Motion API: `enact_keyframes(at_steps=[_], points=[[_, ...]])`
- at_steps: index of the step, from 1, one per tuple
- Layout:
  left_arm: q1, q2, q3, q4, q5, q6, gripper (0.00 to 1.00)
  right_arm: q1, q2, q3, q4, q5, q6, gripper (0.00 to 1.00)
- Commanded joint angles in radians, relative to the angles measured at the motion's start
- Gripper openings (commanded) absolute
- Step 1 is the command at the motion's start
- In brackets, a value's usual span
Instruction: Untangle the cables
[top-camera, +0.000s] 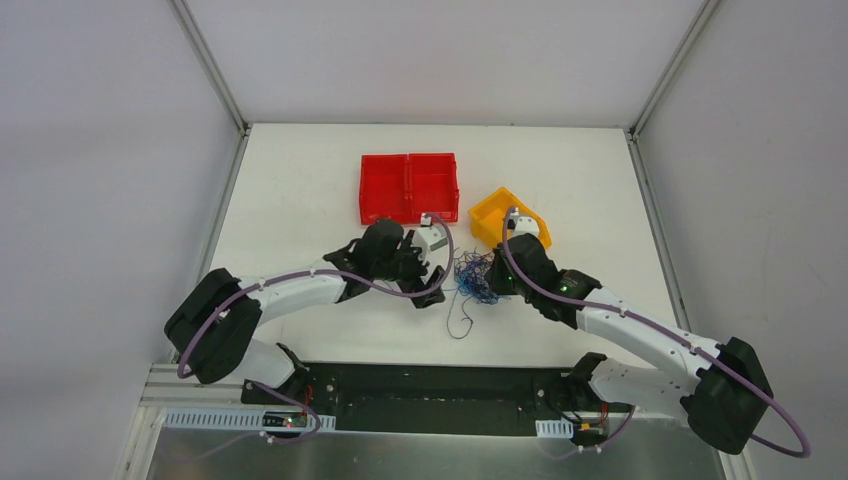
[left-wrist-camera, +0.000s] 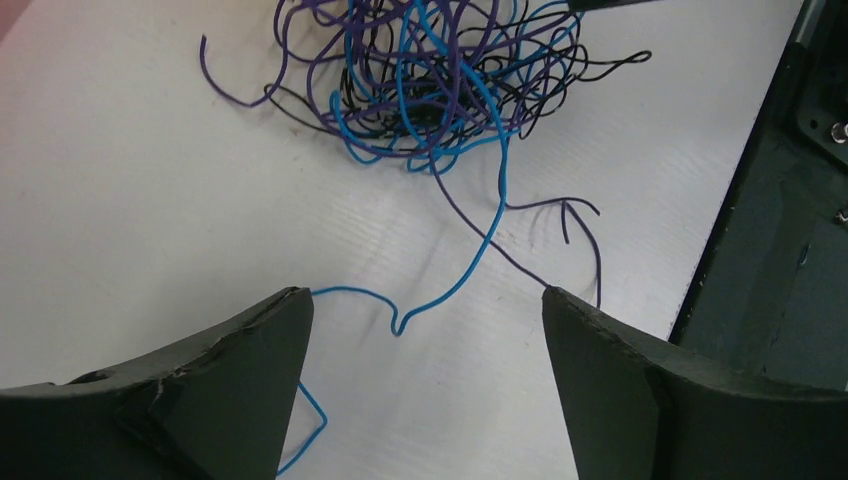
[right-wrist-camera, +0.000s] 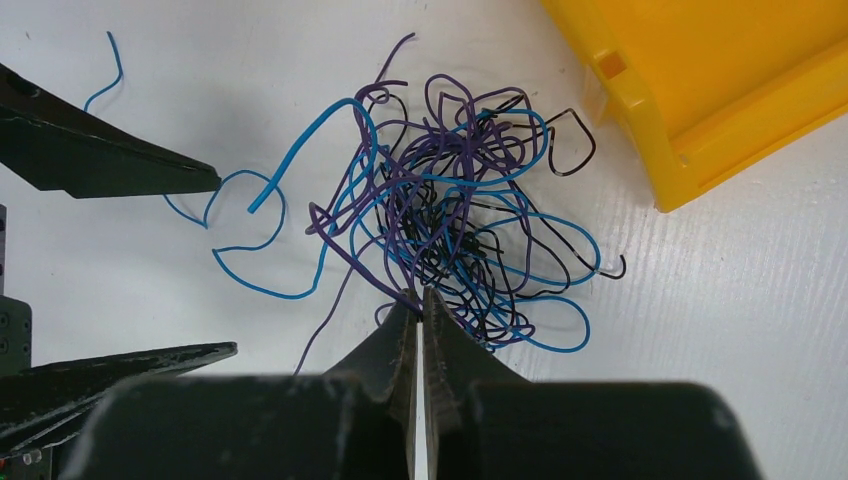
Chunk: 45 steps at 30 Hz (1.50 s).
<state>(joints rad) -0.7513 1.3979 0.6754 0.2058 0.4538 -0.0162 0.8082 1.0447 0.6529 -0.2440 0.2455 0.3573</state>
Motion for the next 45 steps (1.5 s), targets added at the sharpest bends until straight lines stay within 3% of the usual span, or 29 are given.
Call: enact_keyframes(at_steps=[1,4,8,9,12,13,19,23,28,31,35,41,43,45], points=[[-0.048,0.052,0.084,0.047,-0.041,0.096,0.83,-0.004,0.003,0.052,-0.003,-0.009,-0.009,0.00],[-0.052,0.097,0.134,-0.004,-0.031,0.108,0.65,-0.003,0.000,0.051,-0.003,-0.008,-0.006,0.00],[-0.060,0.120,0.141,-0.037,-0.014,0.109,0.65,-0.003,-0.008,0.051,-0.003,-0.004,-0.006,0.00],[-0.062,0.117,0.136,-0.038,-0.012,0.110,0.58,-0.004,-0.007,0.051,-0.004,-0.003,-0.006,0.00],[-0.063,0.107,0.143,-0.082,0.010,0.114,0.09,-0.003,-0.008,0.049,-0.005,0.002,-0.004,0.00],[-0.063,0.100,0.147,-0.096,0.007,0.107,0.00,-0.004,-0.006,0.049,-0.004,0.002,-0.001,0.00],[-0.057,-0.078,-0.045,0.099,-0.235,-0.068,0.00,-0.004,0.007,0.042,-0.017,0.034,0.015,0.00],[-0.014,-0.245,-0.159,0.147,-0.378,-0.180,0.00,-0.011,0.027,0.047,-0.063,0.114,0.050,0.00],[0.034,-0.528,-0.294,-0.042,-0.911,-0.463,0.00,-0.021,0.017,0.053,-0.114,0.183,0.087,0.00],[0.063,-0.670,-0.334,-0.145,-1.015,-0.543,0.00,-0.027,0.005,0.045,-0.114,0.196,0.096,0.00],[0.073,-0.733,-0.307,-0.312,-1.062,-0.610,0.00,-0.029,0.001,0.044,-0.112,0.188,0.097,0.00],[0.074,-0.699,-0.266,-0.322,-0.966,-0.617,0.00,-0.029,0.014,0.048,-0.066,0.086,0.071,0.01],[0.073,-0.671,-0.229,-0.319,-0.928,-0.588,0.00,-0.029,0.019,0.054,-0.060,0.056,0.061,0.14],[0.073,-0.642,-0.174,-0.329,-0.896,-0.562,0.01,-0.028,0.020,0.056,-0.053,0.034,0.052,0.39]])
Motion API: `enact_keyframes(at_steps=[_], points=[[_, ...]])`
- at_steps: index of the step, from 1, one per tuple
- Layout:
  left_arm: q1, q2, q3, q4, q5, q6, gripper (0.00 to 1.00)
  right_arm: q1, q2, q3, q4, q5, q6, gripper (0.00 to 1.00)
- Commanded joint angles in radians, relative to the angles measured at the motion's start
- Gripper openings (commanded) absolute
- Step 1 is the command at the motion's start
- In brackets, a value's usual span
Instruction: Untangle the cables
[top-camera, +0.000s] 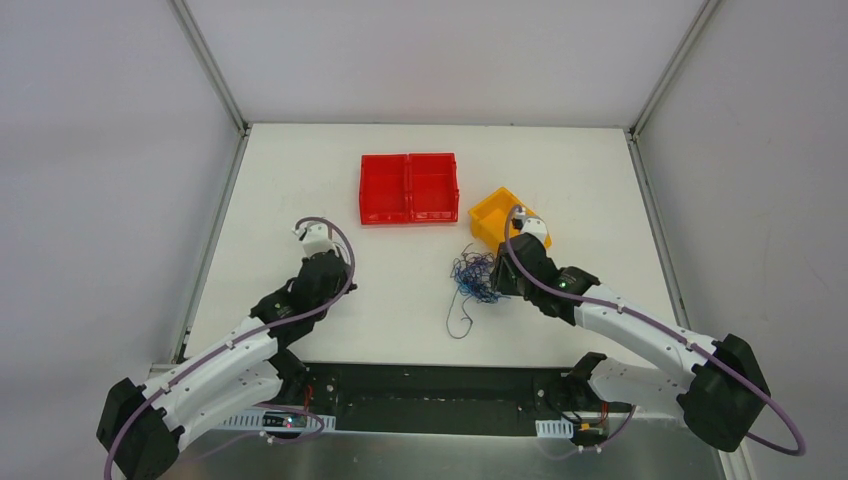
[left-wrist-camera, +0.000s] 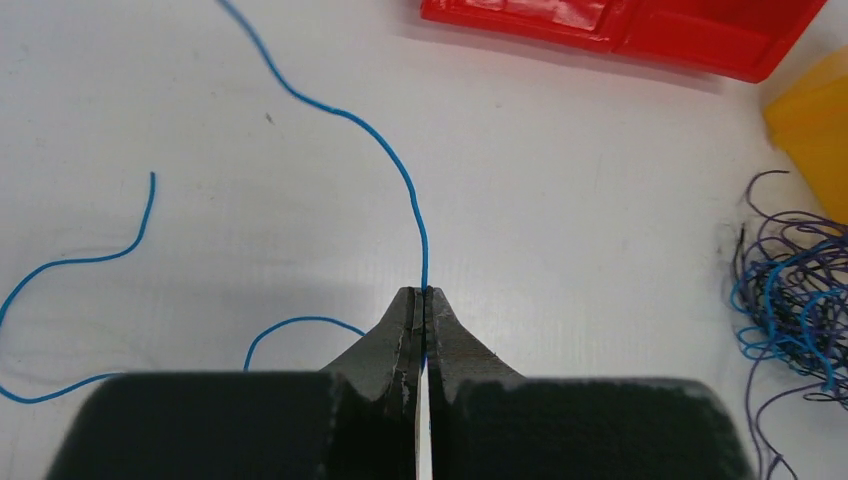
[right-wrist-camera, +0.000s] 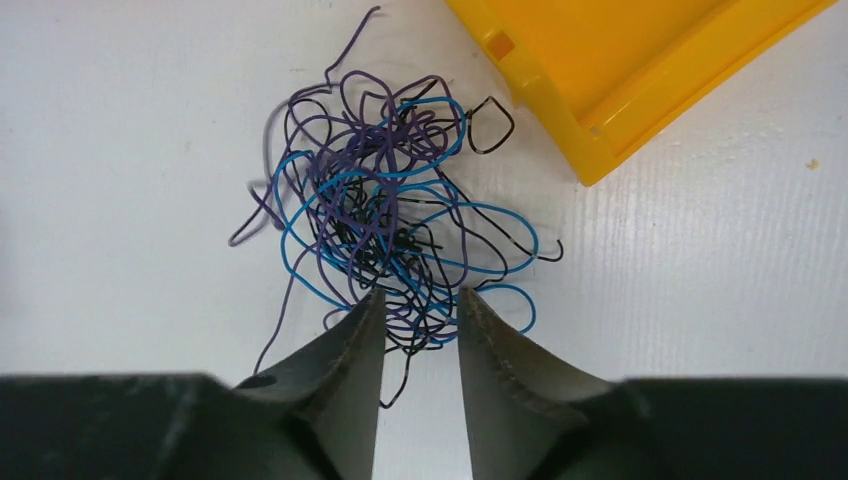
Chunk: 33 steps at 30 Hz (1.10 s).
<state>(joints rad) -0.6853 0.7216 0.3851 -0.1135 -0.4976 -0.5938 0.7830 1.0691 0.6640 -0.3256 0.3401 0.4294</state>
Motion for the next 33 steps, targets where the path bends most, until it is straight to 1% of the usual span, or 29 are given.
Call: enact_keyframes(at_steps=[1,2,3,4,5,6,8,10,11,14,15,17,19,21,24,26,29,31,33], points=[[0.007,0.047,0.144,-0.046,0.031,-0.009,0.17,-0.004,-0.006,0.047,0.031,-0.065,-0.022,0.48],[0.008,0.064,0.178,-0.115,-0.038,-0.083,0.44,-0.003,-0.009,0.046,0.034,-0.070,-0.024,0.54],[0.009,0.079,0.212,-0.227,-0.109,-0.184,0.67,-0.003,-0.010,0.046,0.039,-0.076,-0.028,0.57],[0.014,0.096,0.237,-0.276,-0.134,-0.214,0.82,-0.003,-0.012,0.047,0.042,-0.079,-0.027,0.58],[0.023,0.110,0.256,-0.313,-0.132,-0.208,0.92,-0.004,-0.014,0.047,0.045,-0.083,-0.027,0.59],[0.035,0.126,0.272,-0.358,-0.126,-0.220,0.98,-0.003,-0.016,0.047,0.047,-0.087,-0.027,0.59],[0.086,0.173,0.318,-0.479,-0.077,-0.266,0.99,-0.004,-0.020,0.047,0.049,-0.095,-0.031,0.60],[0.152,0.205,0.346,-0.537,0.011,-0.273,0.99,-0.004,-0.024,0.046,0.049,-0.099,-0.037,0.60],[0.167,0.212,0.352,-0.572,0.022,-0.287,0.99,-0.003,-0.025,0.045,0.050,-0.100,-0.040,0.60],[0.176,0.210,0.373,-0.694,-0.048,-0.379,0.99,-0.004,-0.033,0.041,0.052,-0.103,-0.048,0.61],[0.181,0.202,0.374,-0.742,-0.078,-0.433,0.99,-0.004,-0.036,0.038,0.053,-0.105,-0.047,0.61],[0.211,0.177,0.360,-0.806,-0.079,-0.513,0.99,-0.004,-0.044,0.031,0.065,-0.118,-0.047,0.61],[0.286,0.130,0.306,-0.766,0.019,-0.525,0.99,-0.003,-0.052,0.023,0.080,-0.136,-0.046,0.61],[0.367,0.071,0.225,-0.660,0.135,-0.492,0.99,-0.003,-0.058,0.019,0.087,-0.149,-0.046,0.61],[0.462,0.013,0.134,-0.524,0.246,-0.434,0.99,-0.004,-0.061,0.021,0.086,-0.164,-0.056,0.61],[0.539,0.022,0.096,-0.472,0.308,-0.406,0.99,-0.003,-0.066,0.024,0.079,-0.172,-0.065,0.61],[0.651,0.081,0.061,-0.378,0.422,-0.345,0.99,-0.003,-0.077,0.027,0.070,-0.175,-0.077,0.61],[0.678,0.124,0.053,-0.317,0.478,-0.317,0.99,-0.003,-0.087,0.027,0.064,-0.173,-0.082,0.61],[0.679,0.175,0.063,-0.253,0.570,-0.271,0.99,-0.003,-0.093,0.027,0.061,-0.171,-0.083,0.61]])
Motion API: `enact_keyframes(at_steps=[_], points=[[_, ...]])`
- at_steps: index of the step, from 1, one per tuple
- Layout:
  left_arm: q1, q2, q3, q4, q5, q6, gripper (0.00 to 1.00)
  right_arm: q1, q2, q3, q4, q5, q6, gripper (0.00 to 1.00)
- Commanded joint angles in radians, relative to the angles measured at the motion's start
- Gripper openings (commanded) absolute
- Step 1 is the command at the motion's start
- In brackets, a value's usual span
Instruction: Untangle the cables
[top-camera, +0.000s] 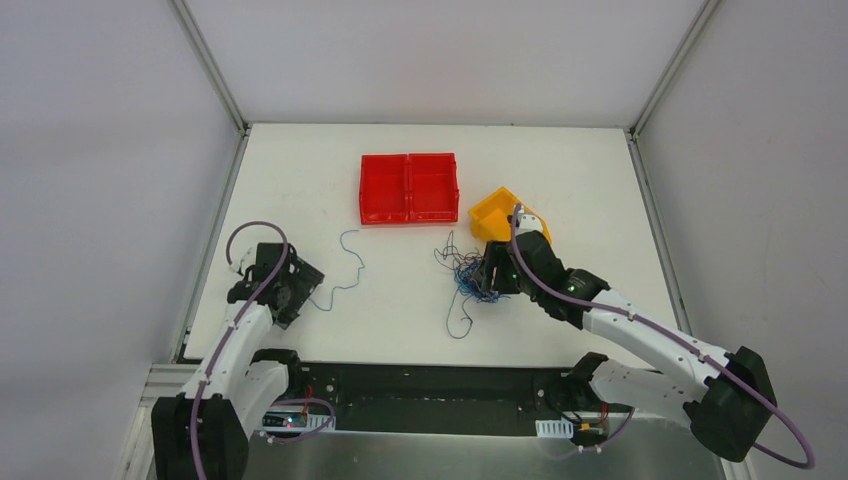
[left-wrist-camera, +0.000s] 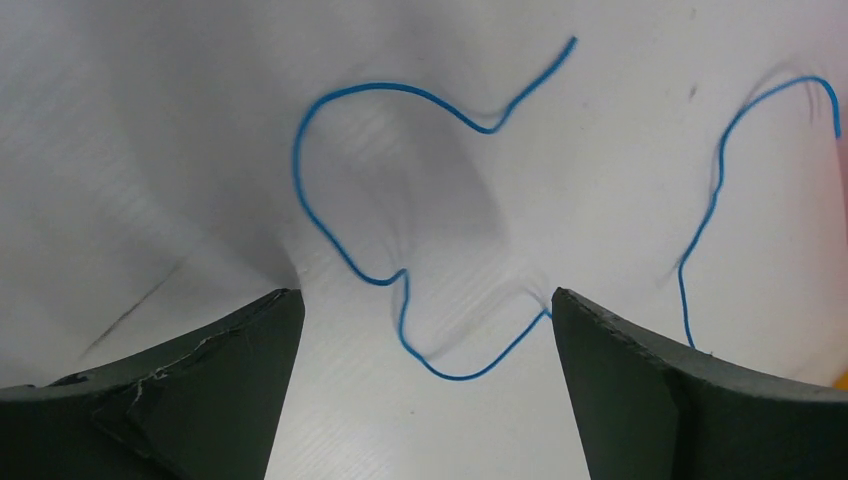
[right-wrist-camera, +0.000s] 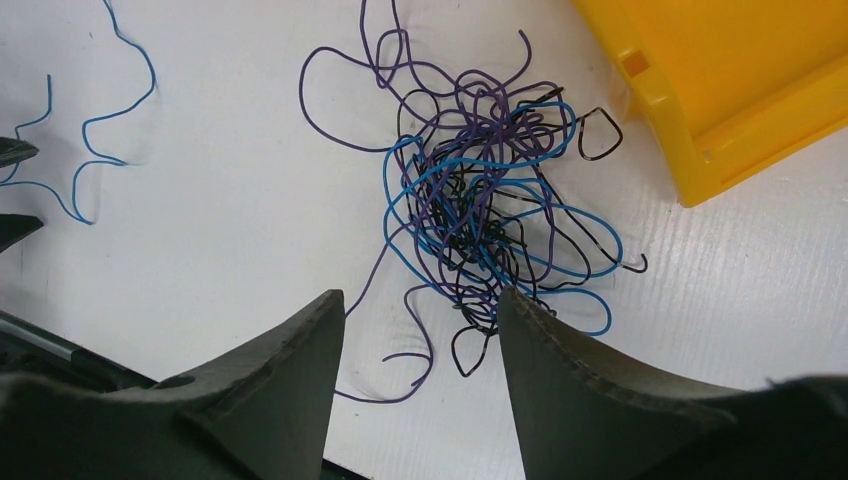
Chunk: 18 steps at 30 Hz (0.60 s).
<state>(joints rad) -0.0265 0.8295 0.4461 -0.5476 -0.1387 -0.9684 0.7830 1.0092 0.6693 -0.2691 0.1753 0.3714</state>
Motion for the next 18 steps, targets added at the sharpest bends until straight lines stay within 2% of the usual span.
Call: enact_keyframes(at_steps=[1,3,7,14,18], points=[[0.020,0.094,0.007,0.226,0.281,0.145,0.99,-0.004,-0.034,0.022,0.003,-0.005,-0.023,0.61],[0.021,0.164,0.017,0.306,0.407,0.227,0.99,-0.005,-0.032,0.022,0.003,-0.003,-0.020,0.61],[0.013,0.306,0.054,0.341,0.511,0.284,0.99,-0.005,-0.017,0.031,0.004,-0.007,-0.014,0.61],[-0.015,0.251,0.026,0.424,0.492,0.299,0.99,-0.005,0.016,0.060,0.002,-0.026,-0.015,0.61],[-0.081,0.277,0.065,0.404,0.398,0.313,0.99,-0.005,0.035,0.075,0.002,-0.037,-0.019,0.61]])
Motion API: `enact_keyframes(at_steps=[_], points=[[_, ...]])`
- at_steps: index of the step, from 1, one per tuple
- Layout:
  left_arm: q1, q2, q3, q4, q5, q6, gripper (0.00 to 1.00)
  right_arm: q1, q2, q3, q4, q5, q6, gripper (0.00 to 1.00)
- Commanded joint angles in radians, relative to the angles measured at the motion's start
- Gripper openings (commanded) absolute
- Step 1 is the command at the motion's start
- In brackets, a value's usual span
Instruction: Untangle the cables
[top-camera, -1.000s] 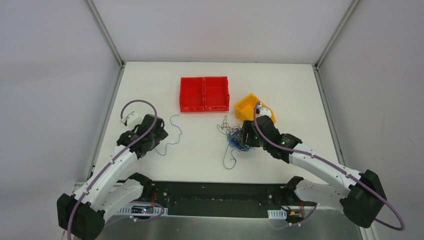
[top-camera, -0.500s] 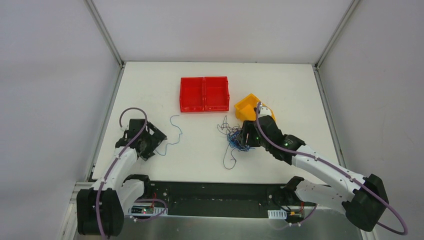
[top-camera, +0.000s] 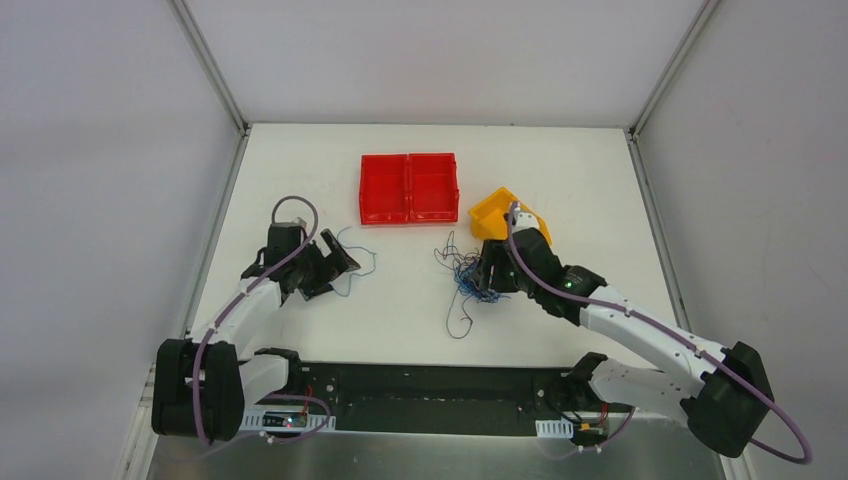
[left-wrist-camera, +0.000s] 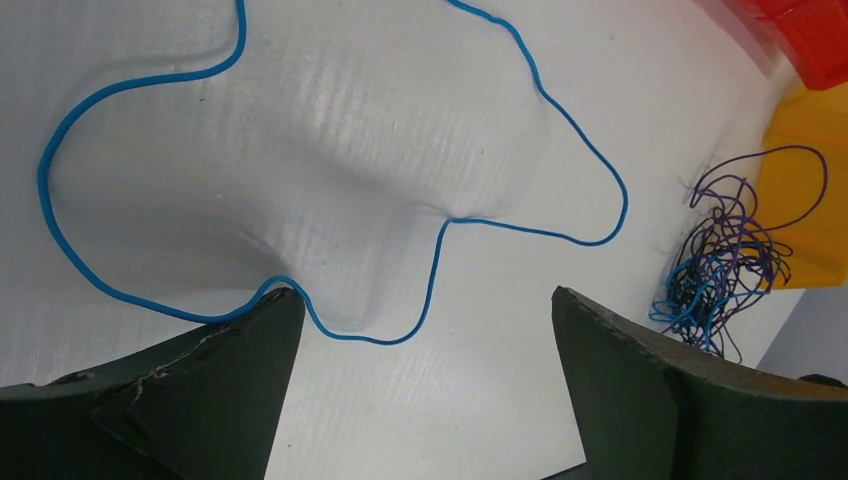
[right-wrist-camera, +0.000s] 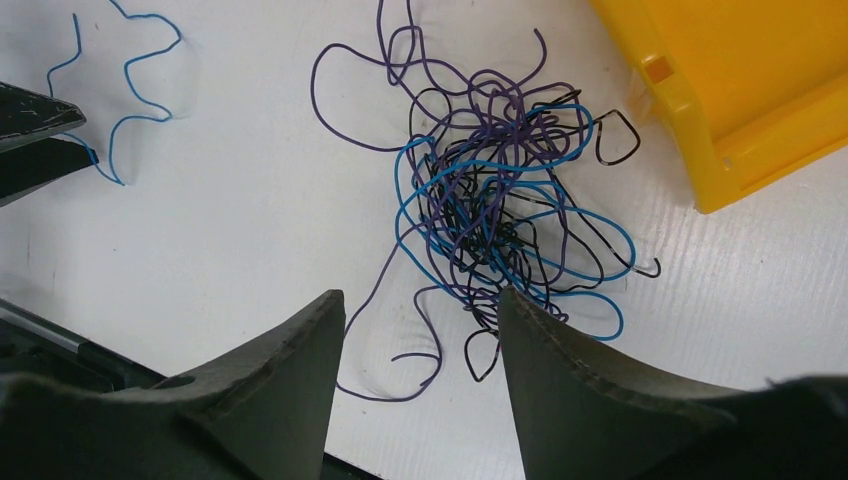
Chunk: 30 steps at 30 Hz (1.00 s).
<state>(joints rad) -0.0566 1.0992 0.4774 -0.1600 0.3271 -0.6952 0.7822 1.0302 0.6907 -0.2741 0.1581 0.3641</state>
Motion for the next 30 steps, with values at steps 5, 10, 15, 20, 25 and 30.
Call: enact_keyframes(at_steps=[5,10,15,20,25,30], points=[[-0.164,0.141,0.151,-0.081,-0.309,-0.060,0.99,-0.004,0.022,0.065,0.003,-0.028,-0.017,0.61],[-0.250,0.289,0.271,-0.101,-0.419,-0.107,0.99,-0.004,0.012,0.058,-0.004,-0.030,-0.016,0.60],[-0.309,0.407,0.379,-0.099,-0.415,-0.028,0.99,-0.003,-0.005,0.050,-0.016,-0.025,-0.016,0.60],[-0.339,0.481,0.445,-0.087,-0.372,0.047,0.99,-0.004,-0.021,0.042,-0.027,-0.014,-0.015,0.60],[-0.350,0.524,0.492,-0.087,-0.407,0.067,0.99,-0.004,-0.024,0.042,-0.033,-0.015,-0.016,0.60],[-0.370,0.549,0.540,-0.086,-0.419,0.087,0.99,-0.003,-0.017,0.049,-0.035,-0.019,-0.017,0.60]])
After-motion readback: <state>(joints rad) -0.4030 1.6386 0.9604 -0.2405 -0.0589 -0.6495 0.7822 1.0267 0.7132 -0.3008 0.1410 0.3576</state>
